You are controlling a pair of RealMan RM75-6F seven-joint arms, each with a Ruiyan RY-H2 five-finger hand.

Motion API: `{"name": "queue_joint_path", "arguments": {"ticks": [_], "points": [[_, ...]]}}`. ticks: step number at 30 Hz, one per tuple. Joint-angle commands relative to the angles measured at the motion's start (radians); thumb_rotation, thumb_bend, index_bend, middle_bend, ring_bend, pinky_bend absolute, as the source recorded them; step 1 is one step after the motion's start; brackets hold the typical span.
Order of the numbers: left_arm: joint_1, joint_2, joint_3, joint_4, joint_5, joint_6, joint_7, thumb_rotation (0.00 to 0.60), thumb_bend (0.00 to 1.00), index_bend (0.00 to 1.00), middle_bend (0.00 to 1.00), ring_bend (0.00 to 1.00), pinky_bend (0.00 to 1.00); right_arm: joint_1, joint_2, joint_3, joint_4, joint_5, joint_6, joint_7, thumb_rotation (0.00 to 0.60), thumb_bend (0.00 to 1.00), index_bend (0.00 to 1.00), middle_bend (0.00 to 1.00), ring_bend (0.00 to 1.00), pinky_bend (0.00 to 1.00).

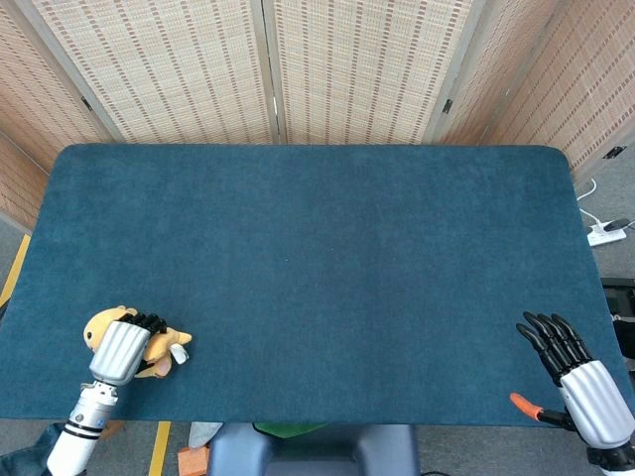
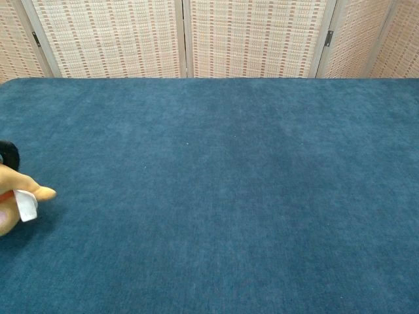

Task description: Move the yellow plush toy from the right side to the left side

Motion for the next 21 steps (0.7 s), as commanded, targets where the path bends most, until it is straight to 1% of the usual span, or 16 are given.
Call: {"name": "queue_joint_path", "arguments": {"ticks": [1,2,3,4,5,8,11,16,19,21], "points": [[-0.005,-0.004,0.018,-0.019,-0.017,-0.074,0.033,0.600,0.34,0.15,0.38,0.43,0.69,-0.002,0.002,0.000,0.000,0.001,-0.002,0.004,0.600,0.05,0.00,0.00,0.00,0.00],[-0.010,0.013,0.020,-0.056,-0.043,-0.119,0.056,0.600,0.30,0.05,0.21,0.28,0.52,-0.002,0.002,-0.001,0.002,0.000,-0.003,0.004,0.600,0.05,0.00,0.00,0.00,0.00],[-0.016,0.026,0.019,-0.088,-0.059,-0.147,0.063,0.600,0.28,0.01,0.12,0.18,0.42,-0.003,0.003,-0.001,0.003,-0.002,-0.003,0.004,0.600,0.05,0.00,0.00,0.00,0.00],[-0.020,0.038,0.017,-0.117,-0.069,-0.164,0.055,0.600,0.26,0.00,0.03,0.06,0.28,-0.003,0.003,-0.001,0.003,-0.002,-0.003,0.004,0.600,0.05,0.00,0.00,0.00,0.00],[-0.023,0.049,0.016,-0.137,-0.072,-0.173,0.047,0.600,0.25,0.00,0.00,0.01,0.22,-0.004,0.004,-0.001,0.004,-0.002,-0.003,0.004,0.600,0.06,0.00,0.00,0.00,0.00],[-0.020,0.076,0.012,-0.192,-0.044,-0.140,-0.014,0.600,0.24,0.00,0.00,0.00,0.17,-0.005,0.004,0.001,0.003,-0.003,-0.004,0.004,0.600,0.07,0.00,0.00,0.00,0.00],[-0.012,0.105,0.016,-0.247,-0.012,-0.103,-0.045,0.600,0.23,0.00,0.00,0.00,0.15,-0.005,0.003,-0.001,0.003,-0.010,-0.007,0.002,0.600,0.07,0.00,0.00,0.00,0.00],[0.005,0.162,0.038,-0.354,0.043,-0.058,-0.031,0.600,0.23,0.00,0.00,0.00,0.14,-0.006,0.005,-0.004,0.002,-0.020,-0.005,0.004,0.600,0.08,0.00,0.00,0.00,0.00],[0.031,0.203,0.063,-0.411,0.086,-0.010,-0.016,0.600,0.23,0.00,0.00,0.00,0.14,-0.011,0.008,-0.005,0.004,-0.027,0.007,0.012,0.600,0.08,0.00,0.00,0.00,0.00],[0.065,0.246,0.085,-0.445,0.111,0.040,-0.006,0.600,0.23,0.00,0.00,0.00,0.14,-0.016,0.009,-0.006,0.008,-0.033,0.018,0.015,0.600,0.08,0.00,0.00,0.00,0.00]]}}
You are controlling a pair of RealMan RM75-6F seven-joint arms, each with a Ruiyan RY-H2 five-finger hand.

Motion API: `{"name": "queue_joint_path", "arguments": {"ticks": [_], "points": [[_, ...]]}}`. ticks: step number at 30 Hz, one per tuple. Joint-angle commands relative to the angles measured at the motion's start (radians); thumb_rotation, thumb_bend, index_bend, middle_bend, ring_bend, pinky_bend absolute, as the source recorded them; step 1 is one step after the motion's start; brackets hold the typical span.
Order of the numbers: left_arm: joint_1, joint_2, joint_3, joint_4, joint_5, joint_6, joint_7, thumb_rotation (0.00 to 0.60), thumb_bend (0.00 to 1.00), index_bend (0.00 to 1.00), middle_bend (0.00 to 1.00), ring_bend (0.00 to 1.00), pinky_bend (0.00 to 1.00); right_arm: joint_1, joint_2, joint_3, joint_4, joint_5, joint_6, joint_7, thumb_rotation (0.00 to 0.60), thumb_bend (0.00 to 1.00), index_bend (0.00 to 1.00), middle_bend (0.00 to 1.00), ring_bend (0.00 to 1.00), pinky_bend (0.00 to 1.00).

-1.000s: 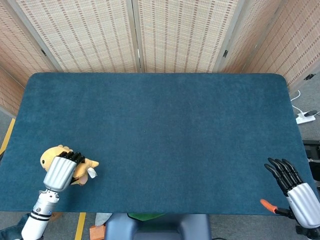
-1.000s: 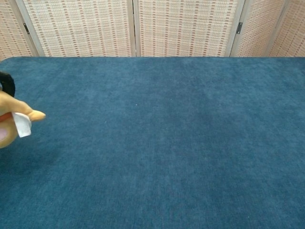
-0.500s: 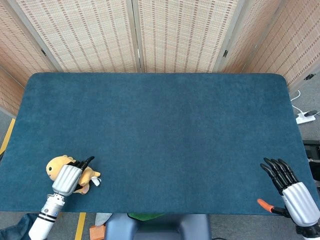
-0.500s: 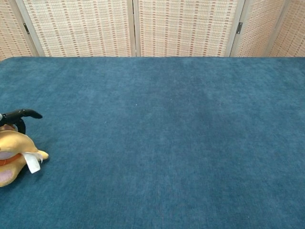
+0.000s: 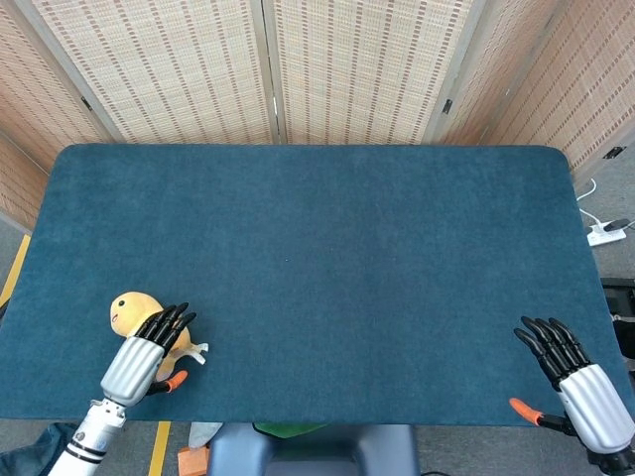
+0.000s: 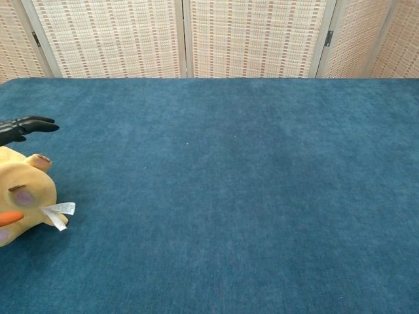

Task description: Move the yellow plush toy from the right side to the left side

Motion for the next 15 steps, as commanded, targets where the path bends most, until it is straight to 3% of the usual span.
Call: {"name": "queue_joint_path", "arguments": {"ticks": [1,5,8,11,15], "points": [[0.071,0.089,0.049,-0.071,0.054,0.104,0.012,0.600,0.23,0.00,0.00,0.00,0.14,-0.007,0.001,-0.001,0.006,-0.008,0.016,0.004,0.600,0.08,0.00,0.00,0.00,0.00],[0.200,0.180,0.093,-0.058,0.039,0.272,-0.036,0.600,0.23,0.00,0.00,0.00,0.15,-0.015,0.000,-0.001,0.011,-0.015,0.029,-0.003,0.600,0.08,0.00,0.00,0.00,0.00],[0.322,0.205,0.084,0.013,-0.075,0.392,-0.091,0.600,0.24,0.00,0.00,0.00,0.15,-0.025,-0.003,-0.001,0.009,-0.010,0.032,-0.022,0.600,0.08,0.00,0.00,0.00,0.00],[0.395,0.196,0.048,0.072,-0.219,0.403,-0.156,0.600,0.25,0.00,0.00,0.00,0.14,-0.044,-0.017,0.004,0.001,0.010,0.032,-0.070,0.600,0.08,0.00,0.00,0.00,0.00],[0.396,0.216,0.033,0.099,-0.217,0.372,-0.209,0.600,0.25,0.00,0.00,0.00,0.13,-0.064,-0.037,0.012,-0.011,0.031,0.024,-0.155,0.600,0.08,0.00,0.00,0.00,0.00]]}}
